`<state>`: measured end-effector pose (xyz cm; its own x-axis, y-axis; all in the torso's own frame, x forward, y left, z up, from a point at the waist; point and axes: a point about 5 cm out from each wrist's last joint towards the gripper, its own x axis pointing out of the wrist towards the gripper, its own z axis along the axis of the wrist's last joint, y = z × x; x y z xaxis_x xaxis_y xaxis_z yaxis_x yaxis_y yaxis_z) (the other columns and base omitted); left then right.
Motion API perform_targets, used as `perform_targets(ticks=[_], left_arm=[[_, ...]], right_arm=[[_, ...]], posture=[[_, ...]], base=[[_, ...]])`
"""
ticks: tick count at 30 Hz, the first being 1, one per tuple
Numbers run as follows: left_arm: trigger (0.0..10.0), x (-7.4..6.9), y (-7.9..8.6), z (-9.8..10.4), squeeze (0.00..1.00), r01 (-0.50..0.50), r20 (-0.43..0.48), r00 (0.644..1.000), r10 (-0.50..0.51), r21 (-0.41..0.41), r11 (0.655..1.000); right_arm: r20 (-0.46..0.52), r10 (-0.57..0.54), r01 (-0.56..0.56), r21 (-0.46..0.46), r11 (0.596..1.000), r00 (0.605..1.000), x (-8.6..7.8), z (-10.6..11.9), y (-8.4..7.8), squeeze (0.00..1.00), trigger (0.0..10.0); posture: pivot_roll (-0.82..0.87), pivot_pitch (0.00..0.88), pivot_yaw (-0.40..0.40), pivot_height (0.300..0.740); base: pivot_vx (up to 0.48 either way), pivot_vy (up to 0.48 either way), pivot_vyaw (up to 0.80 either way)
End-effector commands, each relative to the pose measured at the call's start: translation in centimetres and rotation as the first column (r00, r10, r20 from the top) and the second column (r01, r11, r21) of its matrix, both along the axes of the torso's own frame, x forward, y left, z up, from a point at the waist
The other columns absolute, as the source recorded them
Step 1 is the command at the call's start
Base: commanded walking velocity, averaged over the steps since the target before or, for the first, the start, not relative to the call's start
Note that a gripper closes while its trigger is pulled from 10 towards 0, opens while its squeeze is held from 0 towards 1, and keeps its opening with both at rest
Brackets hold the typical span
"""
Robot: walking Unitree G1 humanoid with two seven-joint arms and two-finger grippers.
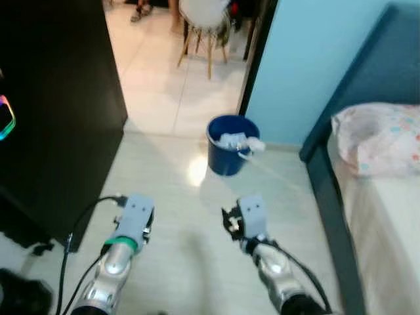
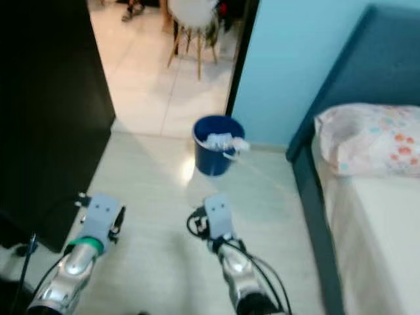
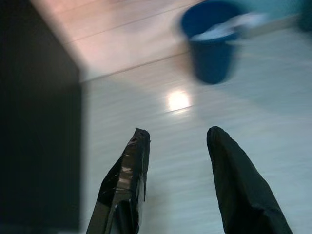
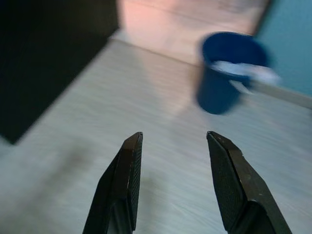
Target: Clean up the room
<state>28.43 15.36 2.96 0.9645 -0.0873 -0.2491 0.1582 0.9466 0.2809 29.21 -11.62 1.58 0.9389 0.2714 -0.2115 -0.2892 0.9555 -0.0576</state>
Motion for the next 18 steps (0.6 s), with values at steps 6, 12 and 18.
perform_targets(ticks=[6,12,18], left_arm=[[10.0,0.05,0.08,-0.48,0.0,-0.006,-0.04,0.999,0.005,-0.01,1.0],[10.0,0.11,0.22,-0.62,0.0,-0.006,-0.049,0.999,0.005,-0.005,1.0],[10.0,0.17,0.0,-0.71,0.0,0.003,-0.066,0.998,-0.004,-0.019,1.0]], right_arm=[[-0.042,-0.016,0.016,-0.005,1.0,0.999,-0.4,-0.69,-0.4,0.0,10.0],[-0.07,-0.023,0.021,-0.024,0.999,0.997,-0.88,-1.31,-0.84,0.0,10.0],[-0.069,-0.029,0.027,-0.026,0.999,0.997,-0.95,-1.36,-1.09,0.0,10.0]], posture=[[0.07,0.008,-0.019,0.74],[0.07,0.004,-0.019,0.74],[0.06,0.004,-0.016,0.74]], base=[[0.0,0.0,-0.78],[0.0,0.0,-0.78],[0.0,0.0,-0.78]])
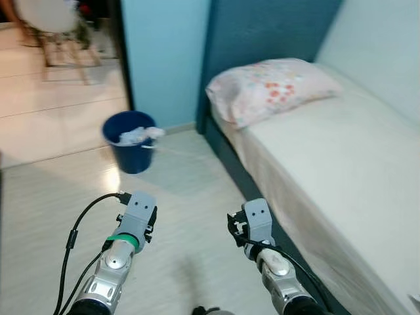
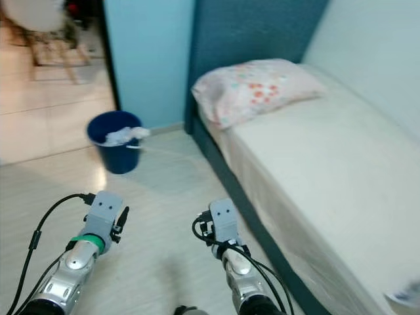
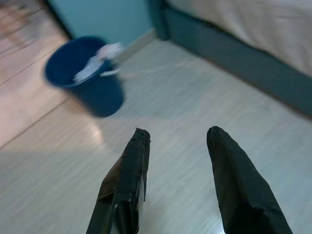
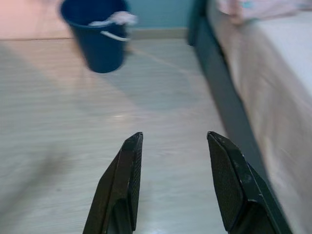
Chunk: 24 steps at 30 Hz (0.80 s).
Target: Clean up the room
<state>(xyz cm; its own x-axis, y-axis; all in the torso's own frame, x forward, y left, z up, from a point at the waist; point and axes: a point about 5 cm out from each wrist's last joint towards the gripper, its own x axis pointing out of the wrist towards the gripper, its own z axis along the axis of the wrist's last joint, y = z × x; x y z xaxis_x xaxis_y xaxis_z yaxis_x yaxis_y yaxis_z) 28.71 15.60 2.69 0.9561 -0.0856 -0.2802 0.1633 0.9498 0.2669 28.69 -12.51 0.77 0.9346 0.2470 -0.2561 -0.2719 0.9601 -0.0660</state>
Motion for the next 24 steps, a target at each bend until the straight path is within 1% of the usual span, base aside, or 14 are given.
perform_targets(ticks=[1,4,9,20,24], left_arm=[[10.0,-0.1,-0.2,-0.4,0.0,0.008,-0.032,0.999,-0.008,-0.01,1.0],[10.0,0.1,-0.5,-0.2,0.0,0.021,-0.03,0.999,-0.022,-0.029,0.999],[10.0,0.3,-0.7,0.1,0.0,0.03,-0.019,0.999,-0.03,-0.038,0.999],[10.0,0.7,-1.0,0.6,0.0,0.049,0.0,0.999,-0.049,-0.042,0.998],[10.0,0.9,-1.4,1.0,0.0,0.062,0.022,0.998,-0.061,-0.048,0.997]], right_arm=[[-0.028,-0.007,0.007,-0.004,1.0,1.0,-0.4,-0.6,-0.2,0.0,10.0],[-0.012,-0.013,0.013,0.002,1.0,1.0,-0.2,-0.2,-0.2,0.0,10.0],[0.004,-0.02,0.02,0.011,1.0,1.0,0.0,0.1,-0.2,0.0,10.0],[0.007,-0.038,0.038,0.014,0.999,0.999,-0.1,0.0,-0.5,0.0,10.0],[0.007,-0.041,0.04,0.013,0.999,0.999,-0.1,0.0,-0.6,0.0,10.0]], posture=[[0.06,0.004,-0.016,0.74],[0.06,0.005,-0.014,0.74],[0.05,0.009,-0.011,0.74],[0.05,0.017,-0.008,0.74],[0.05,0.019,-0.009,0.74]], base=[[0.0,0.0,-0.78],[0.0,0.0,-0.78],[0.0,0.0,-0.78],[0.0,0.0,-0.78],[0.0,0.0,-0.78]])
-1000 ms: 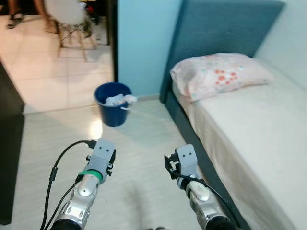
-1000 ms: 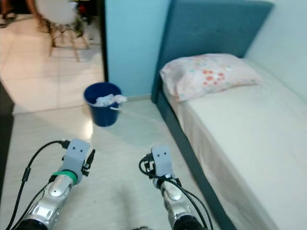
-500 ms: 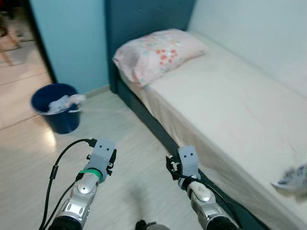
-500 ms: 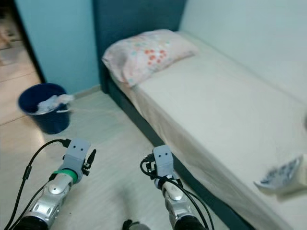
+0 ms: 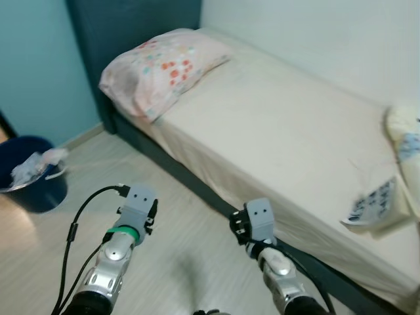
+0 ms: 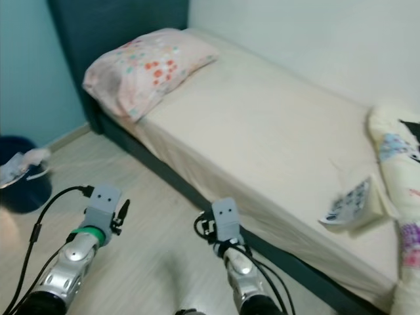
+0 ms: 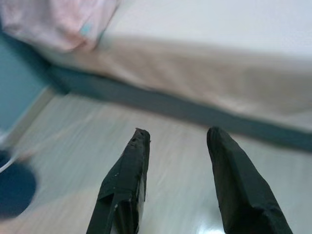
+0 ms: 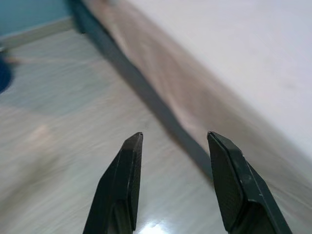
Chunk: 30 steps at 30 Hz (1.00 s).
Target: Clean up the room
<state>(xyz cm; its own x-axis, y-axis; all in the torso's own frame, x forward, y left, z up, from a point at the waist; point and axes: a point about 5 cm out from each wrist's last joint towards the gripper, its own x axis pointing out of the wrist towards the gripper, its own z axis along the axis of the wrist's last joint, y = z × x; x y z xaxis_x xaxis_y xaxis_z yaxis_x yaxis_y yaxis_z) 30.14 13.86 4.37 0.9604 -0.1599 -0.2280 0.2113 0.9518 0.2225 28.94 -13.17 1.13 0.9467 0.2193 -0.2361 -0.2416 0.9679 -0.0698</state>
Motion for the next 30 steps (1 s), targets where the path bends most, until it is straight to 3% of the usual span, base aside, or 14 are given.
perform_targets(ticks=[1,10,16,20,22,23,26,27,30], left_arm=[[10.0,-0.5,0.3,-0.5,0.0,0.003,-0.021,1.0,-0.002,0.005,1.0],[10.0,-0.2,-0.1,0.4,0.0,0.025,0.021,0.999,-0.024,-0.031,0.999],[10.0,0.4,-0.6,2.1,0.0,0.052,0.091,0.995,-0.048,-0.047,0.998],[10.0,1.4,-1.0,4.6,0.0,0.05,0.182,0.982,-0.039,-0.059,0.997],[10.0,1.4,-1.0,4.6,0.0,0.05,0.182,0.982,-0.039,-0.059,0.997],[10.0,2.2,-1.0,6.8,0.0,0.042,0.268,0.963,-0.026,-0.052,0.998],[10.0,2.6,-1.0,7.8,0.0,0.036,0.304,0.953,-0.019,-0.051,0.998],[10.0,3.0,-0.8,9.3,0.0,0.032,0.352,0.936,-0.011,-0.053,0.998],[10.0,3.4,-0.7,10.6,0.0,0.029,0.392,0.92,-0.005,-0.057,0.998]], right_arm=[[-0.012,-0.011,0.011,0.012,1.0,1.0,-0.3,-0.3,0.0,0.0,10.0],[0.002,-0.019,0.019,0.017,1.0,1.0,-0.1,0.0,0.0,0.0,10.0],[0.085,-0.071,0.07,0.017,0.997,0.994,1.1,1.6,-1.3,0.0,10.0],[0.235,-0.124,0.124,0.014,0.992,0.964,3.0,4.9,-3.2,0.0,10.0],[0.235,-0.124,0.124,0.014,0.992,0.964,3.0,4.9,-3.2,0.0,10.0],[0.344,-0.147,0.145,0.03,0.989,0.927,4.0,7.6,-4.1,0.0,10.0],[0.385,-0.15,0.146,0.04,0.988,0.911,4.4,8.7,-4.3,0.0,10.0],[0.428,-0.148,0.139,0.053,0.989,0.891,4.7,9.9,-4.3,0.0,10.0],[0.458,-0.142,0.127,0.063,0.99,0.877,4.8,10.8,-4.0,0.0,10.0]], posture=[[0.05,0.019,-0.008,0.74],[0.04,0.02,-0.005,0.74],[0.04,0.02,0.003,0.74],[0.03,0.017,0.011,0.74],[0.03,0.017,0.011,0.74],[0.02,0.015,0.014,0.74],[0.02,0.015,0.013,0.74],[0.02,0.015,0.013,0.74],[0.02,0.014,0.011,0.74]], base=[[0.0,0.0,-0.78],[0.0,0.0,-0.78],[0.0,0.0,-0.78],[0.0,0.0,-0.78],[0.0,0.0,-0.78],[0.0,0.0,-0.78],[0.0,0.0,-0.78],[0.0,0.0,-0.78],[0.0,0.0,-0.78]])
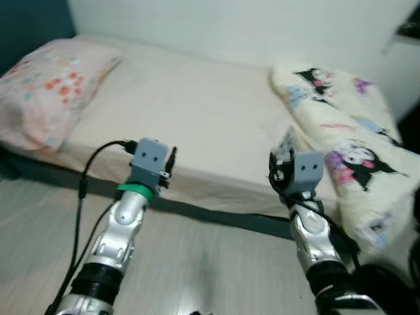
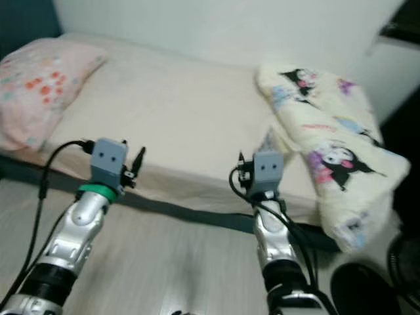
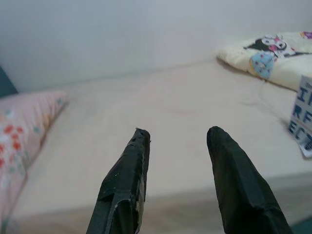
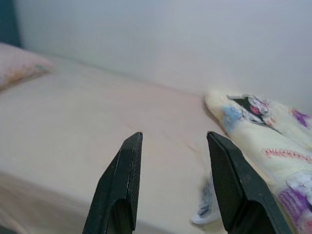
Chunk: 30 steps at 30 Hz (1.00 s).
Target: Clean up the room
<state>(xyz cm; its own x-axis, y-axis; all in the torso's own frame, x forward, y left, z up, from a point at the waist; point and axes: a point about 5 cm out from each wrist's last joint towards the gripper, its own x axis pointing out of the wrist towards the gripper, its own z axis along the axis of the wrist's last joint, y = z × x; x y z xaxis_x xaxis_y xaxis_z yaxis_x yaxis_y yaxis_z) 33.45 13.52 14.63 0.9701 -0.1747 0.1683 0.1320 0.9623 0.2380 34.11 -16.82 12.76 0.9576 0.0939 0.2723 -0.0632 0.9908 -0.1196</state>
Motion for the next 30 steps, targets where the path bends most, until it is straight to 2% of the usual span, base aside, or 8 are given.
perform_targets(ticks=[1,3,7,21,30], left_arm=[[10.0,0.3,-0.3,1.5,0.0,0.004,0.043,0.999,-0.003,-0.01,1.0],[10.0,0.4,-0.4,2.9,0.0,0.01,0.085,0.996,-0.008,-0.019,1.0],[10.0,0.3,-0.7,3.5,0.0,0.022,0.099,0.995,-0.02,-0.022,1.0],[10.0,0.1,-1.7,3.4,0.0,0.051,0.077,0.996,-0.049,-0.031,0.998],[10.0,0.0,-1.7,3.5,0.0,0.051,0.072,0.996,-0.049,-0.024,0.998]], right_arm=[[-0.016,-0.001,0.001,0.012,1.0,1.0,-0.3,-0.3,-0.1,0.0,10.0],[-0.007,0.011,-0.011,0.018,1.0,1.0,-0.2,-0.1,0.5,0.0,10.0],[-0.012,0.016,-0.016,0.027,1.0,1.0,-0.3,-0.3,0.8,0.0,10.0],[-0.038,0.012,-0.01,0.052,0.999,0.999,-0.4,-0.5,0.7,0.0,10.0],[-0.047,0.015,-0.013,0.05,0.999,0.999,-0.4,-0.6,0.7,0.0,10.0]], posture=[[0.03,0.014,0.01,0.74],[0.03,0.013,0.01,0.74],[0.03,0.012,0.012,0.74],[0.03,0.0,0.01,0.74],[0.03,0.0,0.012,0.74]], base=[[0.0,0.0,-0.78],[0.0,0.0,-0.78],[0.0,0.0,-0.78],[0.0,0.0,-0.78],[0.0,0.0,-0.78]])
